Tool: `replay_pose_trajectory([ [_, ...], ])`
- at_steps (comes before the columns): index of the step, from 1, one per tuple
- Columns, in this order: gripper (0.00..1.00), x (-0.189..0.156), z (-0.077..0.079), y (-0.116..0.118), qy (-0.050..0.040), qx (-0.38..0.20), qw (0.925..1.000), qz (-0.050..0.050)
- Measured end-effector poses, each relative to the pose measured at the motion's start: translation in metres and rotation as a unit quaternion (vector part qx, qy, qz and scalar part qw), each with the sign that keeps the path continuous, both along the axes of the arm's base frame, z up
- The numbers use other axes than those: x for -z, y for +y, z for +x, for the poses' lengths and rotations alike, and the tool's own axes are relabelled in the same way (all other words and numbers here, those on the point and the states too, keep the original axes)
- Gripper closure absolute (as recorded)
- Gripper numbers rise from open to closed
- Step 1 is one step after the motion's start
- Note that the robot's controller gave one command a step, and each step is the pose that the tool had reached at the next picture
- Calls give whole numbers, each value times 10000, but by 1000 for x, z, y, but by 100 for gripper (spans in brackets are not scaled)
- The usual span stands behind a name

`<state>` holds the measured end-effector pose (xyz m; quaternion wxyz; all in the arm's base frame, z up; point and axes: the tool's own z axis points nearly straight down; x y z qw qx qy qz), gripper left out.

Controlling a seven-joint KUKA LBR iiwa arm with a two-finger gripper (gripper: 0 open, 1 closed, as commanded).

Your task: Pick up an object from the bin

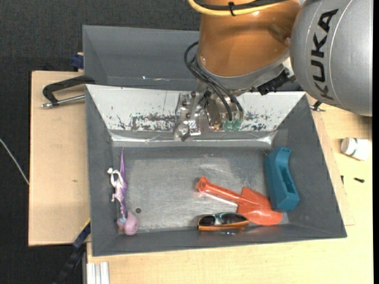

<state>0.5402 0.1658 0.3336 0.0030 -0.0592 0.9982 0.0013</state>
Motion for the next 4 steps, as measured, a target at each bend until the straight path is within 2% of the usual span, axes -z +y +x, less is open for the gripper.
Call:
replay_pose_trajectory([
  [1, 100, 0, 0, 0, 0, 1, 10000, 0],
  [2, 100, 28, -6, 3, -15, -314, 9995, -2],
  [3, 0, 179, 17, -15, 51, -420, 9991, -14],
  [4, 0, 175, 17, -15, 22, -416, 9991, -6],
])
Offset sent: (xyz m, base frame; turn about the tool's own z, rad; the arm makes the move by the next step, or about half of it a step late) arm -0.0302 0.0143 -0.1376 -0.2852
